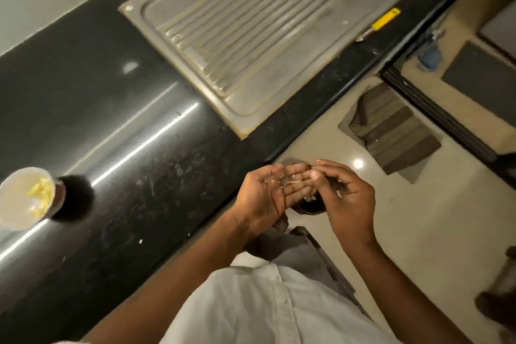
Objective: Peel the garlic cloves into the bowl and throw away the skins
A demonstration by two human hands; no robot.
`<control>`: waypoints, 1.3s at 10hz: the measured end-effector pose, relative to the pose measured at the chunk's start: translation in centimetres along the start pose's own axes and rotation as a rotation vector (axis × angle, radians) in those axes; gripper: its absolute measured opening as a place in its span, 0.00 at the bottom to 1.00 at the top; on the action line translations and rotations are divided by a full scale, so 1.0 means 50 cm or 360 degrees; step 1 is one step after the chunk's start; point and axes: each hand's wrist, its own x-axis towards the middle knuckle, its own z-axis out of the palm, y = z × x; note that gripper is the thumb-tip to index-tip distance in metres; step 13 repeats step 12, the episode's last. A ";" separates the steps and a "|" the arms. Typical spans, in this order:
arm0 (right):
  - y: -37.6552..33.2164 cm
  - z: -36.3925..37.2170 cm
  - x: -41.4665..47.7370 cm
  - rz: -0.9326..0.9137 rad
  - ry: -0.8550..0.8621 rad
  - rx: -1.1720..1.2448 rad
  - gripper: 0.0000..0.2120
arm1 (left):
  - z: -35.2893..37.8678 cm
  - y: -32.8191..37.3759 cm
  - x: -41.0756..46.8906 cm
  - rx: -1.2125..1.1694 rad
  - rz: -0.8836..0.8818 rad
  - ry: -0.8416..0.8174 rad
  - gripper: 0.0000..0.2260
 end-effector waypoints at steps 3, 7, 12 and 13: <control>0.159 -0.078 0.057 0.0890 0.0633 0.0775 0.07 | 0.091 -0.038 0.217 0.0504 -0.0100 0.0393 0.15; 0.546 0.031 0.136 0.1486 0.0834 0.0421 0.11 | -0.068 -0.206 0.593 0.1553 -0.0177 0.0985 0.14; 0.922 0.125 0.179 0.1677 0.0460 0.0005 0.06 | -0.332 -0.344 0.861 0.2037 -0.0468 0.0924 0.17; 0.922 0.125 0.179 0.1677 0.0460 0.0005 0.06 | -0.332 -0.344 0.861 0.2037 -0.0468 0.0924 0.17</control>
